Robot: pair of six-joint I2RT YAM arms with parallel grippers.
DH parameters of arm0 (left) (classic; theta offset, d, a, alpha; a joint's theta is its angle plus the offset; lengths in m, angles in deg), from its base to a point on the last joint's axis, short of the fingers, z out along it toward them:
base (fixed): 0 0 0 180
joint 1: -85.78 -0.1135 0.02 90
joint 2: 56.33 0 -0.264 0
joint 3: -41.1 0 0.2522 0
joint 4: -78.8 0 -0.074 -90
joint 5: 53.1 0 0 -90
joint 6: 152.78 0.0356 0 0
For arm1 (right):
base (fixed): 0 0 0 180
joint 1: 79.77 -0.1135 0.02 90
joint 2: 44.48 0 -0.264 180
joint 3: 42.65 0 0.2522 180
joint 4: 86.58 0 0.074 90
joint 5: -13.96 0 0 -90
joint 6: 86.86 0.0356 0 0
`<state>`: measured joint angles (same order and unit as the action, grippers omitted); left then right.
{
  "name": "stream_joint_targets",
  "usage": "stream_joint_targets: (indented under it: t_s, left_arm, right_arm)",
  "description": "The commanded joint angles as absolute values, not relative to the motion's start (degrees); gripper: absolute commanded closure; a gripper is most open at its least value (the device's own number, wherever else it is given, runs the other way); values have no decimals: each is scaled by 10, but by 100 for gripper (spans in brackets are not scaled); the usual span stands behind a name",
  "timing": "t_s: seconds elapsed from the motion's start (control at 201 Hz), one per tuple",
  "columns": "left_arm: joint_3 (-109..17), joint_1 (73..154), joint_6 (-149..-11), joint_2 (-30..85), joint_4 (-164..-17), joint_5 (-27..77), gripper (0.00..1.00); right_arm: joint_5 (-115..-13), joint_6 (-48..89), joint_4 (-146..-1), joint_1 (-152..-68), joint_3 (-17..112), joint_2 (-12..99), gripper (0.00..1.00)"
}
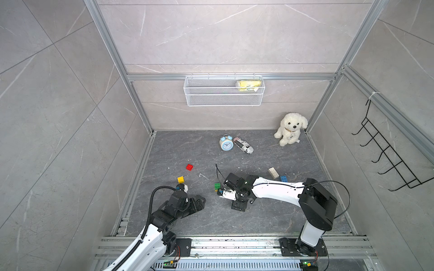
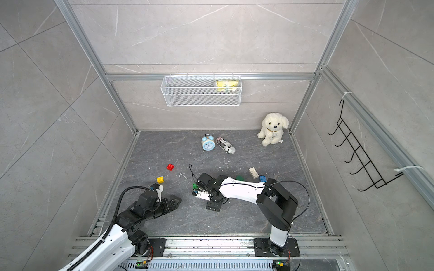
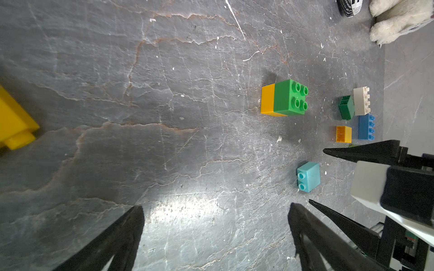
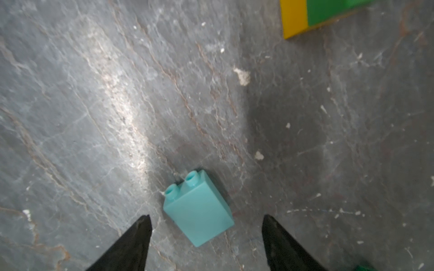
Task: Assemble the letter h with lego
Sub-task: Pick up the lego brick from the center of the board.
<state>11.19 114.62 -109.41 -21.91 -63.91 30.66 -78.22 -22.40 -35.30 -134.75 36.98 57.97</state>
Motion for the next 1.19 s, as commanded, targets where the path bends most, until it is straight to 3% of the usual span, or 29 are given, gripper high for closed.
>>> stream_joint_targets:
  t_s: [0.0,0.199,0.358,0.717,0.971,1.19]
  left_arm:
    - [118,1146,-1076,-223,-653,296,0]
    - [117,1146,-1076,-223,-653,295,1]
    - [116,1146,-1076,-223,-653,296,1]
    - [116,1146,-1074,-226,-680,271,2]
    - [134,1146,-1115,-191,-864,97,7]
    - [117,1147,-1192,-89,-1050,-8,14]
  right_arm:
    - [-761,-251,-351,-1345,367,598,26]
    - [-759,-255,-355,-1346,352,606,28]
    - [-767,-249,-362,-1346,340,606,36]
    - [-748,-207,-441,-1346,303,576,69]
    - [-663,-138,-624,-1337,200,418,86]
    - [-575,-102,-779,-1317,109,344,92]
